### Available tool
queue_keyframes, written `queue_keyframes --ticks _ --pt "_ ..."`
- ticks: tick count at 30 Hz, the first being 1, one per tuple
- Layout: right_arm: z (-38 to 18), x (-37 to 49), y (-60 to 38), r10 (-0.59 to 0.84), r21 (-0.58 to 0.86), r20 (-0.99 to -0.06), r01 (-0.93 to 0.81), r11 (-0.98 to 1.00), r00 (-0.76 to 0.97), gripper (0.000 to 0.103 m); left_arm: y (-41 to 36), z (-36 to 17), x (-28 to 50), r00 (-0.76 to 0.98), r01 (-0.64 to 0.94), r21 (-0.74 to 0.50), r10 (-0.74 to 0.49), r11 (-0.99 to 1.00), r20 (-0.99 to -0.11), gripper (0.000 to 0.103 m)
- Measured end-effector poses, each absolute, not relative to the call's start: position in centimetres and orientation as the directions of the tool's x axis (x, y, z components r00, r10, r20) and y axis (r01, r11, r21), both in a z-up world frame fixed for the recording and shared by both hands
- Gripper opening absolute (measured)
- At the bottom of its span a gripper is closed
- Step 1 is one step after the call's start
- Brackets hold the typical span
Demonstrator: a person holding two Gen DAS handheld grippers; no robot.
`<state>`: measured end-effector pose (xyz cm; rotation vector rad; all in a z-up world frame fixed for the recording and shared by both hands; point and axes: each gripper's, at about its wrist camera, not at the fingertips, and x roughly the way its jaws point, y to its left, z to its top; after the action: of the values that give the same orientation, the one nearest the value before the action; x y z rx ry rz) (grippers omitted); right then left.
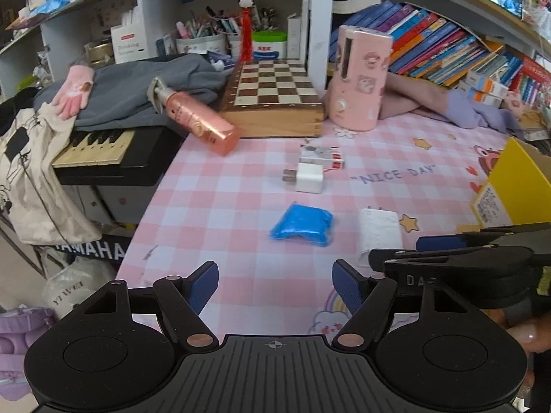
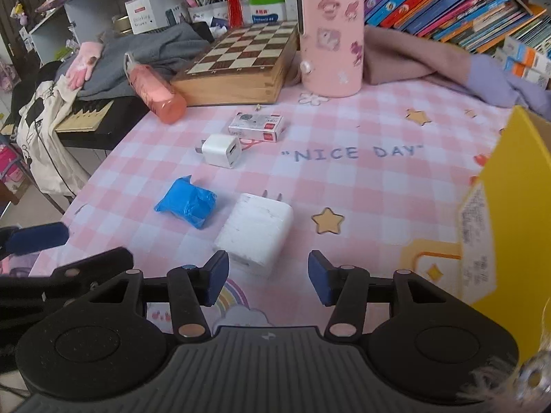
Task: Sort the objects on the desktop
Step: 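Grasp the white charger with the right tool while the left tool grasps the blue pouch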
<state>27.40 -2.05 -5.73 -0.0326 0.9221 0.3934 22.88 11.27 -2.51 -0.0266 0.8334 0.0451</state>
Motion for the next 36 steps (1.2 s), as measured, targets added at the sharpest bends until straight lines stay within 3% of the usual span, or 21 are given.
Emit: queue_keyframes --ticks 3,10,13,16,19,29,36 --pt "-6.1 28.1 -1.3 0.329 0.147 -0.786 -0.358 0.922 0.524 0.054 11.7 -2.6 23.1 0.662 -0.072 -0.002 0.046 0.997 -0.748 0.074" --pt "-7.2 29.7 0.0 0.326 0.137 -0.784 -0.365 0.921 0.528 0.073 12.0 -2.9 24.0 0.652 -0.072 0.014 0.058 0.997 -0.756 0.075" --pt "-7.6 30.0 0.4 0.294 0.068 -0.773 -0.386 0.92 0.562 0.067 11.7 -3.1 24.6 0.652 -0.056 0.01 0.044 0.998 -0.757 0.074" --pt "-7.5 29.9 -0.5 0.265 0.035 -0.767 -0.374 0.927 0.584 0.046 11.1 -3.5 25.4 0.654 -0.036 0.006 0.028 0.999 -0.756 0.074" --pt "-7.5 29.8 -2.1 0.263 0.049 -0.761 -0.352 0.935 0.593 0.041 10.3 -4.0 26.4 0.657 -0.014 0.001 0.01 1.0 -0.754 0.074" --pt "-7.4 30.5 -3.1 0.214 0.03 -0.778 -0.306 0.952 0.59 0.046 10.1 -6.0 30.3 0.64 0.026 -0.008 -0.023 1.0 -0.768 0.071" --pt "-7.5 31.2 -2.9 0.199 0.012 -0.777 -0.301 0.954 0.598 0.05 9.6 -7.1 30.5 0.633 0.052 0.017 -0.02 0.998 -0.774 0.056"
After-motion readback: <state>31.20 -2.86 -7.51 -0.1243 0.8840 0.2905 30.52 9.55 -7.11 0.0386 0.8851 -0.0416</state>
